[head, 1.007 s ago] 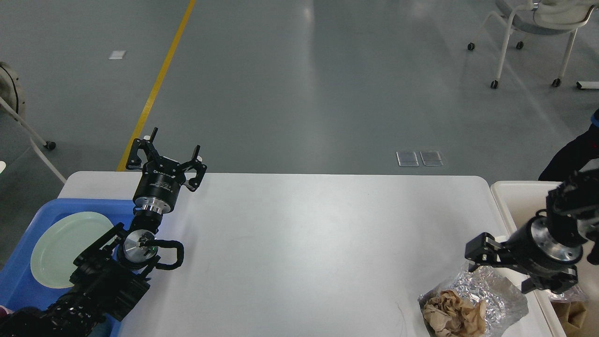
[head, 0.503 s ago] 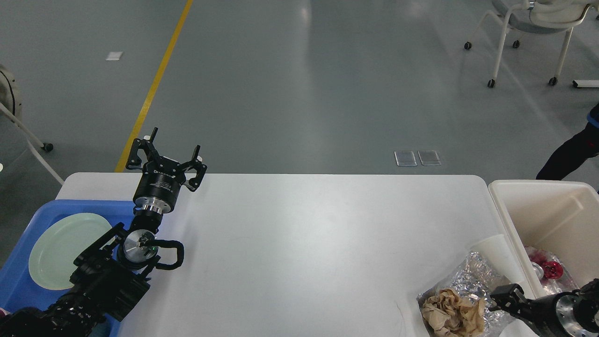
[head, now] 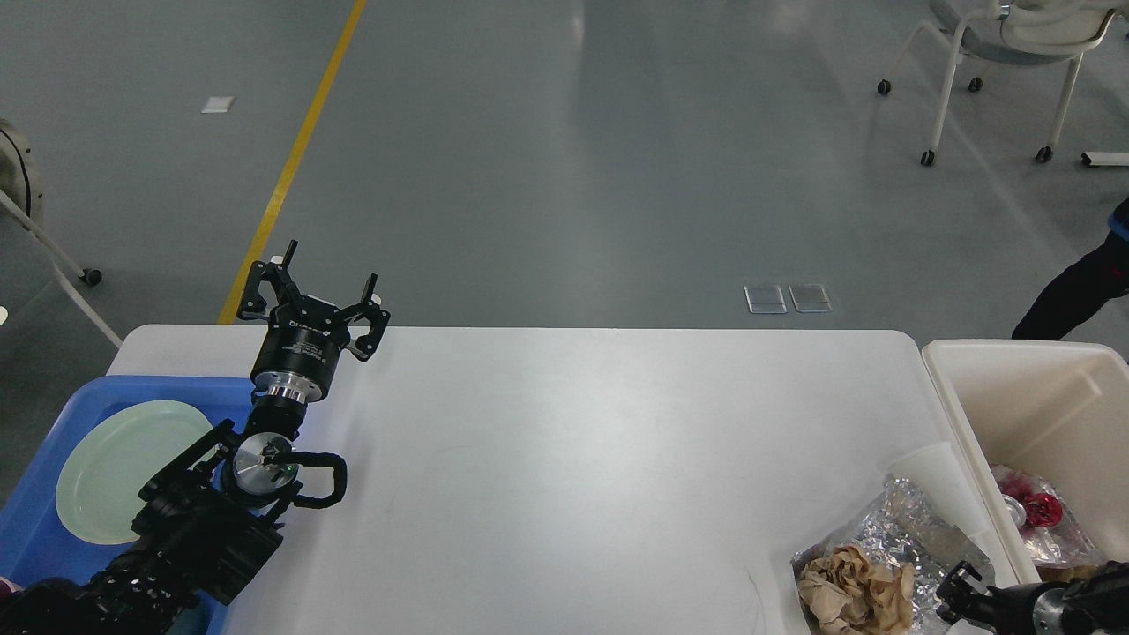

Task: Tidy desktop
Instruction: 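Bring the right gripper back down to the foil tray of brown paper, then grasp the foil tray edge with the right gripper and lift it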

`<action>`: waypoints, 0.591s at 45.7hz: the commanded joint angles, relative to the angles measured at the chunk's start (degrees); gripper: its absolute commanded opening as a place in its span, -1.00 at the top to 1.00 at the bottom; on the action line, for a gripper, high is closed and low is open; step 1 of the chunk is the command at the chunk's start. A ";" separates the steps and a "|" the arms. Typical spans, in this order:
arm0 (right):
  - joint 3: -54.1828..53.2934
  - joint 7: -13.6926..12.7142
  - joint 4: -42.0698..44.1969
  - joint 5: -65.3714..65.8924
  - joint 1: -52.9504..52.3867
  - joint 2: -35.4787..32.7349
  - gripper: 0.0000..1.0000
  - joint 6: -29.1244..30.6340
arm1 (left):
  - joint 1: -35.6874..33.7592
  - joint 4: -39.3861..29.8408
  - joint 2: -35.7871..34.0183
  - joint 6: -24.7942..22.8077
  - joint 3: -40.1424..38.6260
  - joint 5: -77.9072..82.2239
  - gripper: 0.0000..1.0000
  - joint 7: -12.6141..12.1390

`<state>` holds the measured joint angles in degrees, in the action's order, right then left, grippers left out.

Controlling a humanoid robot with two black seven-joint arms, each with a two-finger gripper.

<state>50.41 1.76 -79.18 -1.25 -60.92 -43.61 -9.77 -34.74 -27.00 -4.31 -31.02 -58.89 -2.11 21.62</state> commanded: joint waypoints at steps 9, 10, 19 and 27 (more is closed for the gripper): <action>-1.19 0.00 -1.50 -0.33 -0.34 0.72 1.00 -2.19 | 0.02 0.01 0.00 0.00 -0.09 0.00 -0.99 0.00; -1.19 0.00 -1.85 -0.33 -0.60 0.63 1.00 -2.19 | 0.02 -0.07 0.00 0.00 0.00 0.00 -0.99 0.00; -0.41 -0.09 -10.19 0.63 -6.84 -4.37 1.00 -0.35 | 0.02 0.01 0.00 0.00 0.00 0.00 -0.99 0.00; 9.51 -0.18 -16.09 5.99 -26.85 -8.33 1.00 12.64 | 0.02 0.01 0.00 0.00 0.00 -0.09 -0.99 0.00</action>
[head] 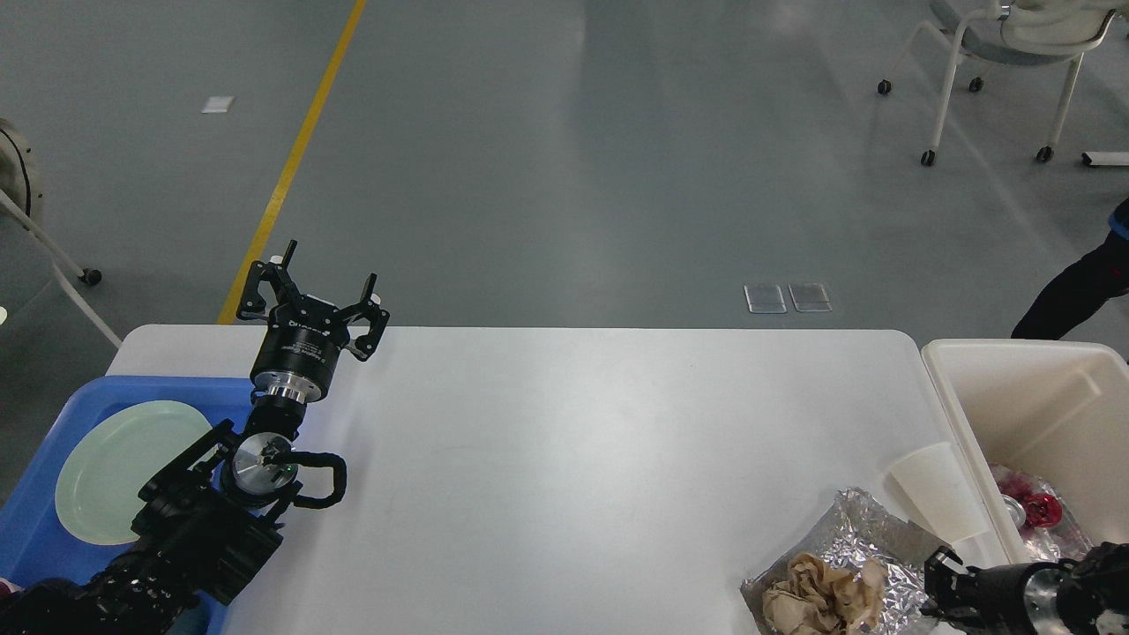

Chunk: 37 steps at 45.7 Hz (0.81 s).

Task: Tidy desktop
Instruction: 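Grasp the foil tray edge with the right gripper and lift it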

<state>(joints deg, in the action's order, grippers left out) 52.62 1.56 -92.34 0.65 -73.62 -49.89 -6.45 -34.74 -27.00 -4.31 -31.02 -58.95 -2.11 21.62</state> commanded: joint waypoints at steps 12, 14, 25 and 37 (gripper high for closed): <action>16.20 0.28 -2.49 7.35 -53.89 8.74 1.00 38.95 | 0.02 0.02 0.00 0.00 0.06 0.00 -0.99 0.00; 15.41 0.28 -2.58 6.91 -58.03 12.86 1.00 41.33 | 0.02 0.02 0.00 0.00 0.06 0.00 -0.99 0.00; 12.24 1.95 -4.51 6.47 -64.11 26.77 1.00 44.15 | 0.02 0.02 0.00 0.00 0.06 0.00 -0.99 0.00; 18.48 1.95 10.49 6.56 -43.22 20.10 1.00 32.81 | 0.02 0.02 0.00 0.00 -0.03 0.00 -0.99 0.00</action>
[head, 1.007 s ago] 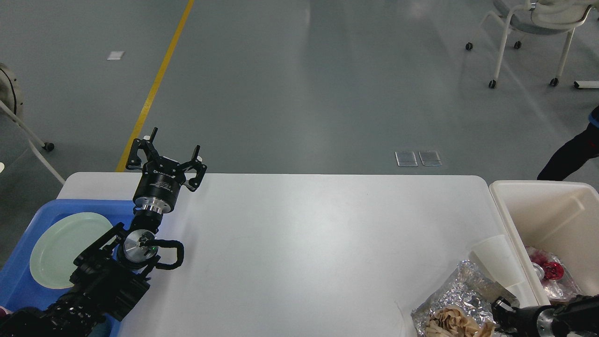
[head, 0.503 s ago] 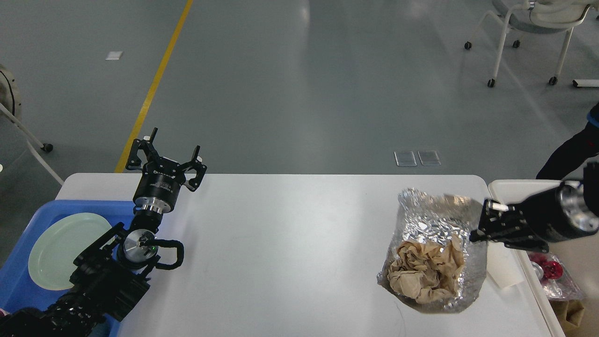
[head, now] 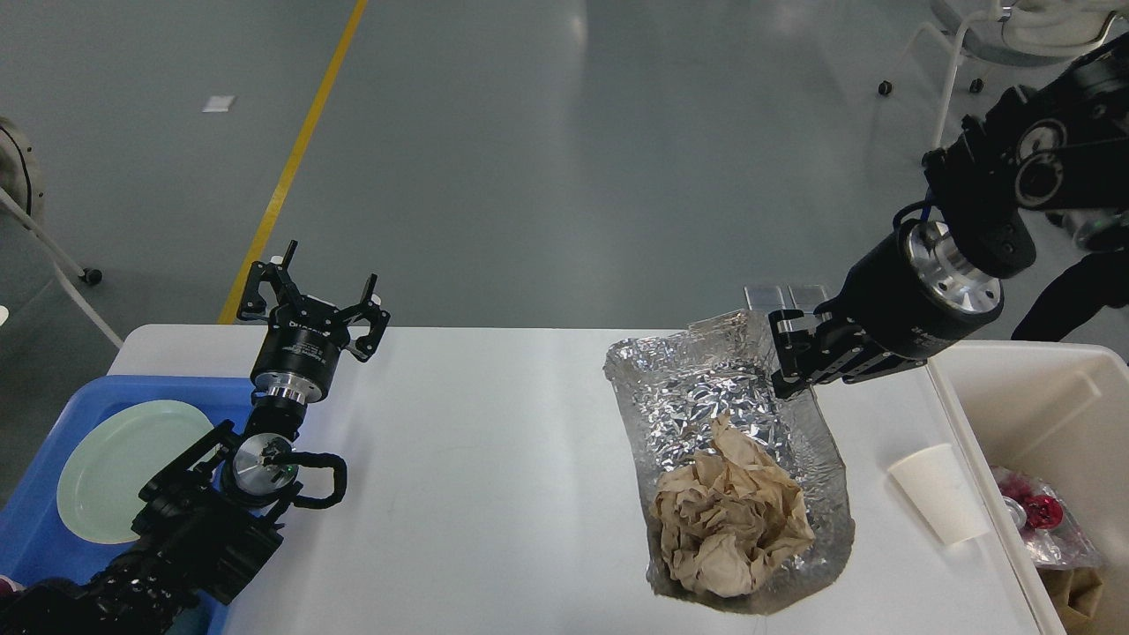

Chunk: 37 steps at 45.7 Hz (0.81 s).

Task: Tidy desktop
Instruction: 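Grasp the foil tray edge with the right gripper and lift it, then carry the foil tray into the white bin and release it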

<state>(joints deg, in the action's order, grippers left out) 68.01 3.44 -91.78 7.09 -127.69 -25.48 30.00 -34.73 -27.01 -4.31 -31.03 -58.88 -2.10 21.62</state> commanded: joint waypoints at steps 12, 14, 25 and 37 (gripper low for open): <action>-5.59 1.92 48.33 -0.23 45.39 -18.02 1.00 -3.55 | 0.02 0.03 0.00 0.00 -0.09 -0.01 -0.99 0.00; -9.28 2.28 54.57 -0.84 51.80 -18.55 1.00 -3.46 | 0.02 -0.06 0.00 0.00 -0.09 -0.01 -0.99 0.00; -28.62 1.22 81.92 -13.40 83.81 -16.98 1.00 -5.04 | 0.02 -0.06 0.00 0.00 -0.09 -0.01 -0.99 0.00; -34.96 1.05 92.66 -19.13 98.15 -5.47 -1.00 -24.37 | 0.02 0.03 0.00 0.00 -0.09 -0.01 -0.99 0.00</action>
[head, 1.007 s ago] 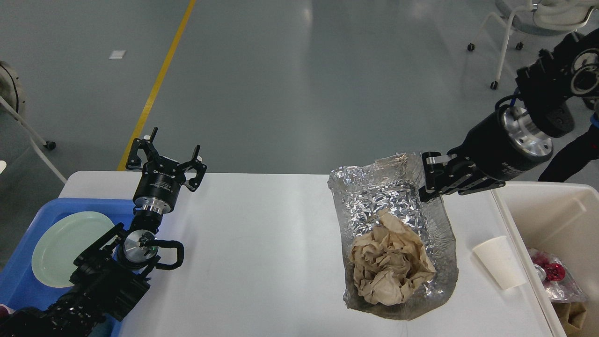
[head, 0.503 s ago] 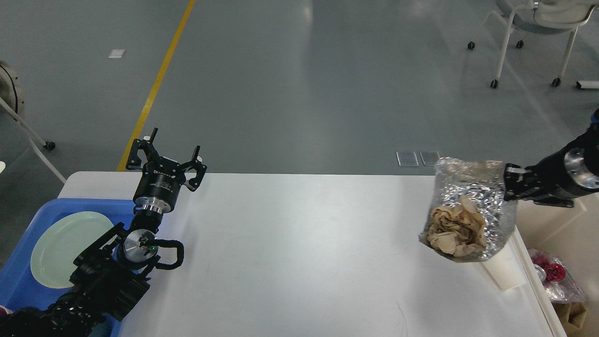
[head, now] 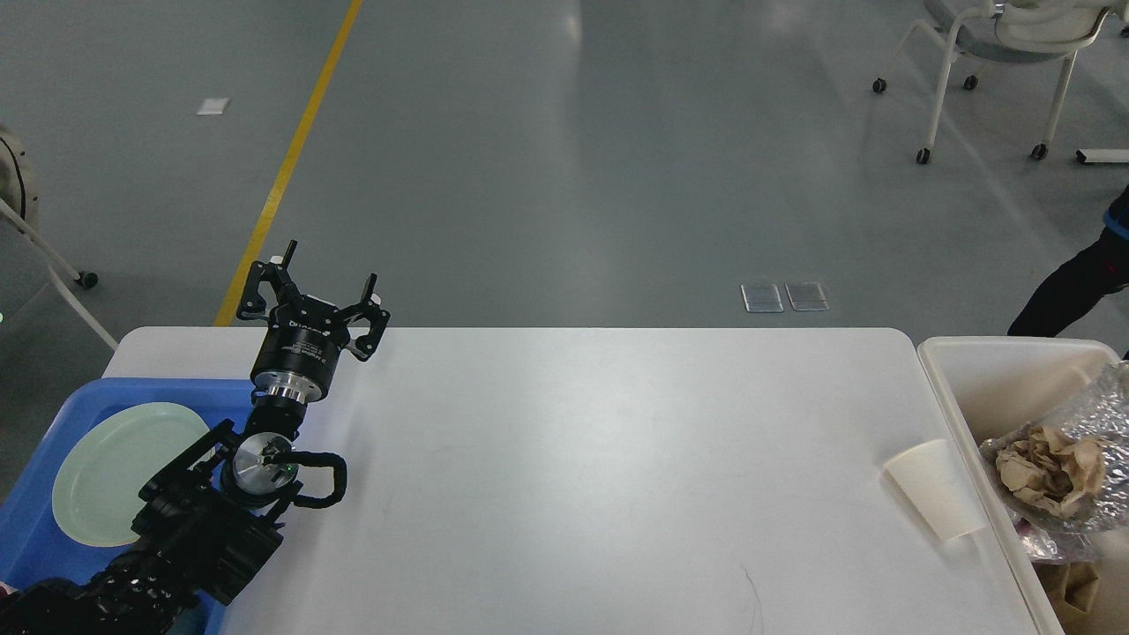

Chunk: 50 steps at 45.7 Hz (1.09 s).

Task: Tidy desktop
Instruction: 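Carry the foil tray into the white bin and release it, then lower the right gripper to the white paper cup and grasp it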

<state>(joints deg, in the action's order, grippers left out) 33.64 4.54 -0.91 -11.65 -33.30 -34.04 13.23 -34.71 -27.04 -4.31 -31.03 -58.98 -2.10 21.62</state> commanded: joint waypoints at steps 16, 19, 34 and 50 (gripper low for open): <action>1.07 -0.05 1.61 1.01 -5.01 3.55 -1.00 -2.08 | -0.10 0.06 0.00 0.00 0.01 -0.01 -0.99 0.00; 3.79 -0.05 1.43 1.45 -8.62 3.37 -1.00 1.70 | -0.01 0.06 0.00 0.00 0.01 -0.01 -0.99 0.00; 20.14 0.03 -26.39 5.39 -42.35 -2.16 -1.00 13.93 | -0.10 0.06 0.00 0.00 0.01 -0.01 -0.99 0.00; 24.98 -0.32 -77.91 23.86 -71.37 -2.61 -1.00 13.92 | -0.01 0.06 0.00 0.00 0.01 -0.01 -0.99 0.00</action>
<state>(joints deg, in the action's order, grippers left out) 58.13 4.45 -64.86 9.22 -98.32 -37.26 27.17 -34.81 -26.98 -4.31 -31.03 -58.93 -2.12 21.62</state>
